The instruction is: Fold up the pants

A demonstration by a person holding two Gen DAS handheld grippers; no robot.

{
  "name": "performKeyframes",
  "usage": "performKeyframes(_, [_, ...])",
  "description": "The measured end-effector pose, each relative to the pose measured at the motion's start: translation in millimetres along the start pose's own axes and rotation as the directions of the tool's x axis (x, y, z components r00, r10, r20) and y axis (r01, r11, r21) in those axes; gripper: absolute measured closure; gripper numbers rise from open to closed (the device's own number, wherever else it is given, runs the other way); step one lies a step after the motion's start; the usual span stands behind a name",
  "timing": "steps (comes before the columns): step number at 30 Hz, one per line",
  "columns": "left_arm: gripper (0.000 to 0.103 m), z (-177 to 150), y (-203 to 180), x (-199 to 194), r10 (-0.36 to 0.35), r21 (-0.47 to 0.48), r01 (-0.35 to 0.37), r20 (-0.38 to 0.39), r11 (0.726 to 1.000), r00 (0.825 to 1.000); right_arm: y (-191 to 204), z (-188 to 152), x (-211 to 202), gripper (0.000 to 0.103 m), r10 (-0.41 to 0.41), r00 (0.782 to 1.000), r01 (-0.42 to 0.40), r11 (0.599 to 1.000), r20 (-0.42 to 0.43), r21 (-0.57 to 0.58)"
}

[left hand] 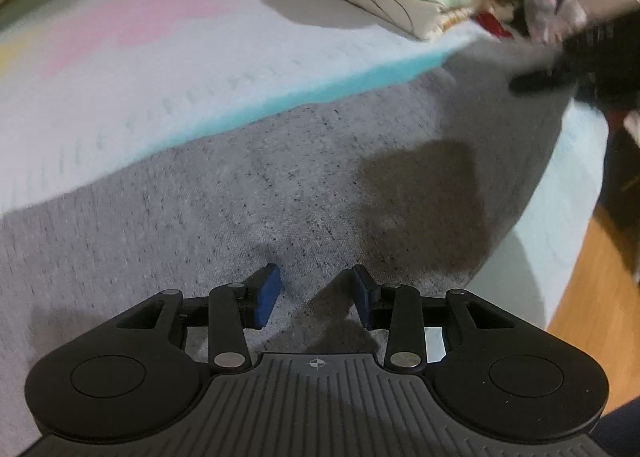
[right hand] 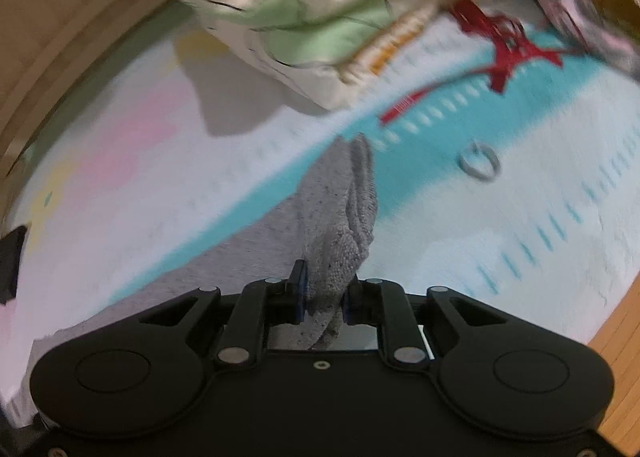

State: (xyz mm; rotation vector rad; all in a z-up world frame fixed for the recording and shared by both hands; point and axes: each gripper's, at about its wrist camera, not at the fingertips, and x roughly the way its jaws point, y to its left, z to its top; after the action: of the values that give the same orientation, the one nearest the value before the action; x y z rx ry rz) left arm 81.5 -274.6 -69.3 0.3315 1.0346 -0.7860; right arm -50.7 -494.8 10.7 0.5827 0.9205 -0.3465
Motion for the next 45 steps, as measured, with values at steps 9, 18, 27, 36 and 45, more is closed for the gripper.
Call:
performKeyframes(9, [0.066, -30.5, 83.9, -83.6, 0.081, -0.184, -0.053, 0.143, 0.981, 0.986, 114.5, -19.3, -45.3, 0.078, 0.173, 0.984, -0.157, 0.956, 0.044, -0.247])
performKeyframes(18, [0.066, -84.1, 183.2, -152.7, 0.285, -0.42, -0.187, 0.184, 0.888, 0.941, 258.0, -114.2, -14.5, 0.078, 0.228, 0.963, -0.271, 0.795, -0.146, -0.543])
performKeyframes(27, [0.064, -103.3, 216.5, -146.9, 0.241, -0.537, -0.108, 0.185, 0.837, 0.953, 327.6, -201.6, 37.8, 0.055, 0.078, 0.962, -0.253, 0.601, -0.26, -0.758])
performKeyframes(36, [0.063, -106.6, 199.3, -153.2, 0.077, -0.45, 0.053, 0.267, 0.892, 0.961, 284.3, -139.8, -7.5, 0.019, 0.173, 0.984, -0.162, 0.742, -0.047, -0.651])
performKeyframes(45, [0.059, -116.8, 186.0, -110.5, -0.029, -0.492, 0.082, 0.114, 0.867, 0.993, 222.8, -93.2, 25.9, 0.02, 0.012, 0.999, -0.025, 0.885, -0.032, -0.464])
